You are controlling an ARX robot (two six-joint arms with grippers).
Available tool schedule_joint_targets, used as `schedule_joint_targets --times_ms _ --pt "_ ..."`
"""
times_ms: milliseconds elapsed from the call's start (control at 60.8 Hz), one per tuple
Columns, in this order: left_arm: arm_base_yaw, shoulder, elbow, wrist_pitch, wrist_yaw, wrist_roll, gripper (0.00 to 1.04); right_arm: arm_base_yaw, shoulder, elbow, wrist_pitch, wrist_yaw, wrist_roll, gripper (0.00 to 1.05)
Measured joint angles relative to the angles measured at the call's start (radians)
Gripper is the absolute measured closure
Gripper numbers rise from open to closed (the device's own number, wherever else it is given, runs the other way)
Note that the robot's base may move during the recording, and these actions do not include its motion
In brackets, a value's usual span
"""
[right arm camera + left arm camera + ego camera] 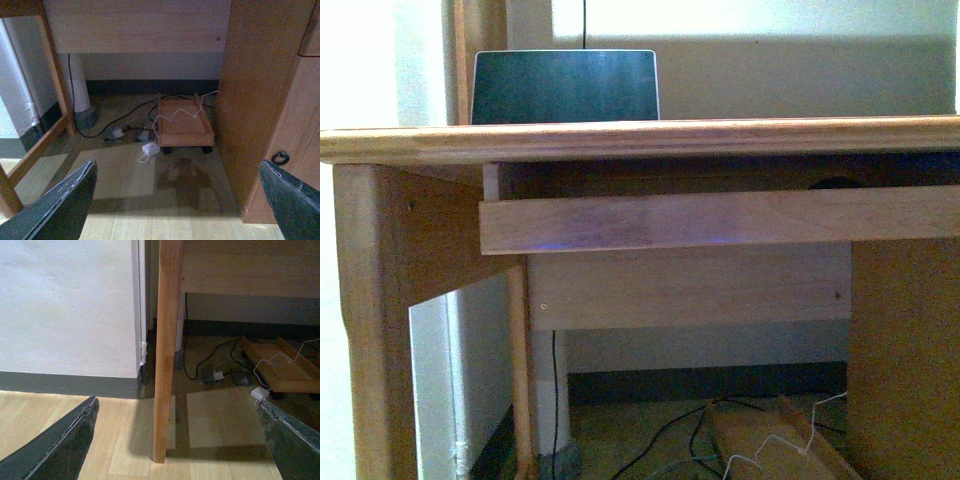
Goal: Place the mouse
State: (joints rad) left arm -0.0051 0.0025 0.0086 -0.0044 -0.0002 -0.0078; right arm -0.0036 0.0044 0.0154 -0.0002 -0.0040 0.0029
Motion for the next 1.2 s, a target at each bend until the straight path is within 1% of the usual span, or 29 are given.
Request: schedule_joint_targets --times_ms 823,840,856,872,889,922,938,1004,1021,1037,1119,1152,1202 --pt "0.000 0.000 0.000 0.000 0.000 0.000 0.08 0.000 0.000 0.000 -0.001 0.001 0.000 0.07" --pt "0.001 0.001 0.000 -0.002 0.006 -0.003 0.08 0.000 0.000 0.000 -0.001 0.001 0.000 0.07" --pt "0.013 0.013 0.008 -0.023 0.052 -0.026 0.08 0.000 0.000 0.000 -0.001 0.001 0.000 0.07" --pt "0.037 0.046 0.034 -0.088 0.150 -0.071 0.08 0.000 0.000 0.000 -0.001 0.001 0.000 0.07" --pt "0.044 0.081 0.053 -0.124 0.201 -0.100 0.08 0.000 0.000 0.000 -0.001 0.002 0.000 0.07" --pt "0.036 0.143 0.069 -0.140 0.253 -0.117 0.08 0.000 0.000 0.000 -0.001 -0.002 0.000 0.07" --pt "0.029 0.164 0.071 -0.138 0.261 -0.118 0.08 0.000 0.000 0.000 -0.001 -0.001 0.000 0.07" --pt "-0.012 0.288 0.075 -0.074 0.254 -0.079 0.08 0.000 0.000 0.000 -0.001 0.001 0.000 0.07" --pt "-0.024 0.357 0.075 -0.014 0.240 -0.043 0.08 0.000 0.000 0.000 -0.001 0.001 0.000 0.07" --pt "-0.024 0.381 0.075 0.011 0.233 -0.017 0.08 0.000 0.000 0.000 -0.001 0.002 0.000 0.07" --pt "-0.010 0.600 0.083 0.230 0.212 0.151 0.08 0.000 0.000 0.000 -0.001 0.002 0.000 0.07" --pt "-0.001 0.759 0.100 0.393 0.201 0.274 0.08 0.000 0.000 0.000 -0.001 0.001 0.000 0.07" --pt "0.000 0.890 0.120 0.527 0.191 0.378 0.08 0.000 0.000 0.000 -0.001 0.001 0.000 0.07"
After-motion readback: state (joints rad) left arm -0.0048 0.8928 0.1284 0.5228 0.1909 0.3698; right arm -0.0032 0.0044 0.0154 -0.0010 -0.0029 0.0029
